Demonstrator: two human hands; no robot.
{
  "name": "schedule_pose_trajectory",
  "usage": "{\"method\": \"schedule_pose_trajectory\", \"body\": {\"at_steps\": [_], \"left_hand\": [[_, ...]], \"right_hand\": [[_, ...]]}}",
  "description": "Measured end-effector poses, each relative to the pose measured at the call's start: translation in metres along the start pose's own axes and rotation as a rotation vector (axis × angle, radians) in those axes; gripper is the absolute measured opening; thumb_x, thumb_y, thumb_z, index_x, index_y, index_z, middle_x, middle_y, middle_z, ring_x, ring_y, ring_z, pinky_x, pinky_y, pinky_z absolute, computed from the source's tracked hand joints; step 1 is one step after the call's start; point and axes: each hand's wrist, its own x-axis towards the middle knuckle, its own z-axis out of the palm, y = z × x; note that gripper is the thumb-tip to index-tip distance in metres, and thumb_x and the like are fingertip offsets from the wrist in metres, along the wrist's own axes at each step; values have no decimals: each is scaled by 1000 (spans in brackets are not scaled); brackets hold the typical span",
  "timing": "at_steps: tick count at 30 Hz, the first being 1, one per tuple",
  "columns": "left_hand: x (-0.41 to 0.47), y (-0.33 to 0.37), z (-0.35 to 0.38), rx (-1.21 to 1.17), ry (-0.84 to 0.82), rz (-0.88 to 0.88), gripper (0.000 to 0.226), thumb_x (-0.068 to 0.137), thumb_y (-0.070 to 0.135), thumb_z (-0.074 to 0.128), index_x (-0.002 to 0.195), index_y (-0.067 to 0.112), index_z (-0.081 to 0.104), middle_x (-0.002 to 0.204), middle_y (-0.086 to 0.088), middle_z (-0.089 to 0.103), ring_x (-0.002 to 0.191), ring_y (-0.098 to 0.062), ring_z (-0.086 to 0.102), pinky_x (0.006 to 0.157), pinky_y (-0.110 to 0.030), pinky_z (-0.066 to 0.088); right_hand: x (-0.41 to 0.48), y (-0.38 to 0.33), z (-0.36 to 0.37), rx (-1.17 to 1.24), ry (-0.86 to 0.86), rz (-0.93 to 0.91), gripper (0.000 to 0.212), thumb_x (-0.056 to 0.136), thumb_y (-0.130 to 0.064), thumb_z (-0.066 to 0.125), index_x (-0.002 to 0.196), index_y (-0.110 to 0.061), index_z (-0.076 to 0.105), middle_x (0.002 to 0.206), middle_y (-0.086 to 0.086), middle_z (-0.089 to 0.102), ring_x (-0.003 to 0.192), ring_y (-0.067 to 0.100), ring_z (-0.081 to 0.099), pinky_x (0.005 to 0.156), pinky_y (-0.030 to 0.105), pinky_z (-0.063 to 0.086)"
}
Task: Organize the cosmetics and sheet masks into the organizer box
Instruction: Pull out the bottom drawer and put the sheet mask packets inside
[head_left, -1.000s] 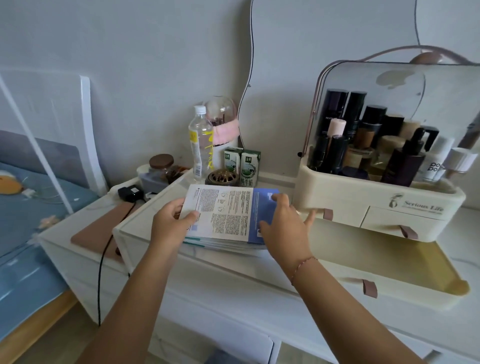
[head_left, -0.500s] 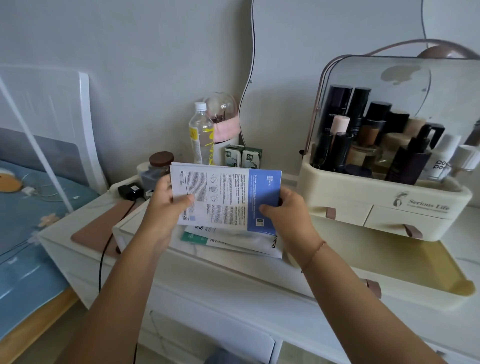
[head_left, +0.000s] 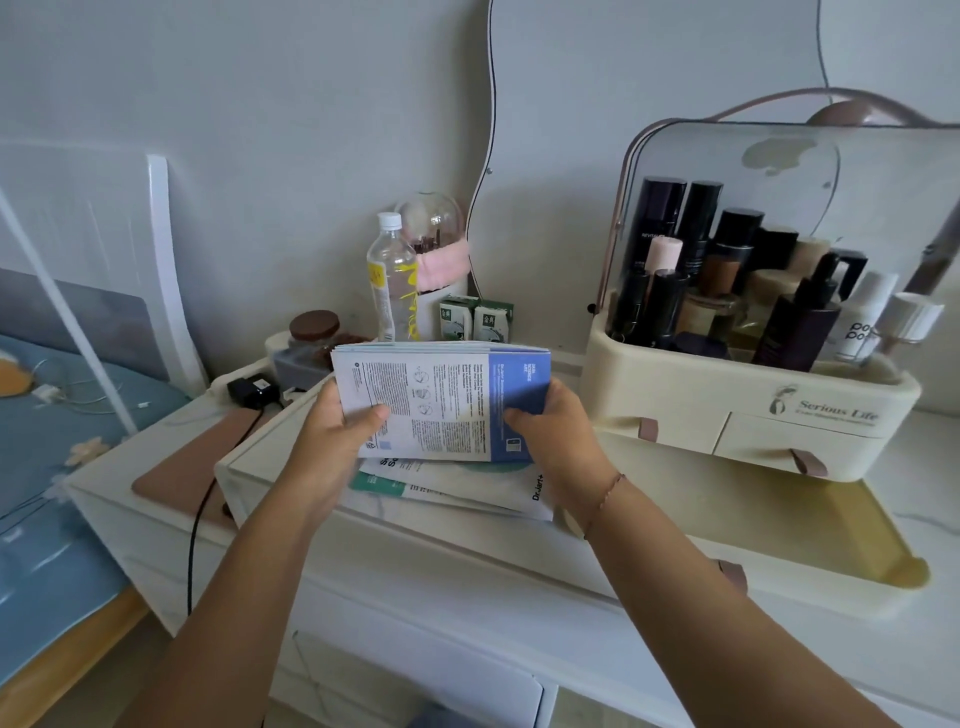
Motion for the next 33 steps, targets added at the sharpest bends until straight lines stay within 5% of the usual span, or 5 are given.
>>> {"method": "schedule_pose_trajectory", "body": {"at_steps": [5,10,20,28,33], "left_hand": [[-7,56,20,51,-36,119,26,93,13,55,109,32,63,108,8,72,97,-9,69,70,-24,55],[-39,73,90,170,-152,-60,22,97,16,50,93,26,69,90,4,75,78,-11,71,59,-23,52],[-74,65,182,211,-382,-497,23,95,-5,42,118,-7,44,94,-24,62,51,-24,58,28,-19,38],[-75,67,186,301,-342,-519,19,94,0,50,112,2,46,79,-18,59,30,-16,53,28,-15,32],[-63,68,199,391,-448,-446,28,90,-4,56,118,-3,56,109,-16,57,83,-27,63,63,-29,59]], "right_hand": [[-29,-24,-37,-143,130,-230,22,92,-10,51,111,-21,49,107,-3,63,98,17,61,82,35,51],[-65,-15,-118,-391,204,-59,14,93,-30,53,103,-20,51,90,-2,64,77,14,63,60,23,51],[-92,7,-219,-715,184,199,13,88,-19,59,98,-12,62,67,0,66,33,5,53,33,12,36],[-104,8,-225,-738,69,196,9,88,-17,57,91,-16,66,54,-4,58,27,2,46,33,13,35],[-79,2,-230,-876,147,172,18,87,-9,56,93,-8,73,60,0,60,45,8,54,36,9,34]]}}
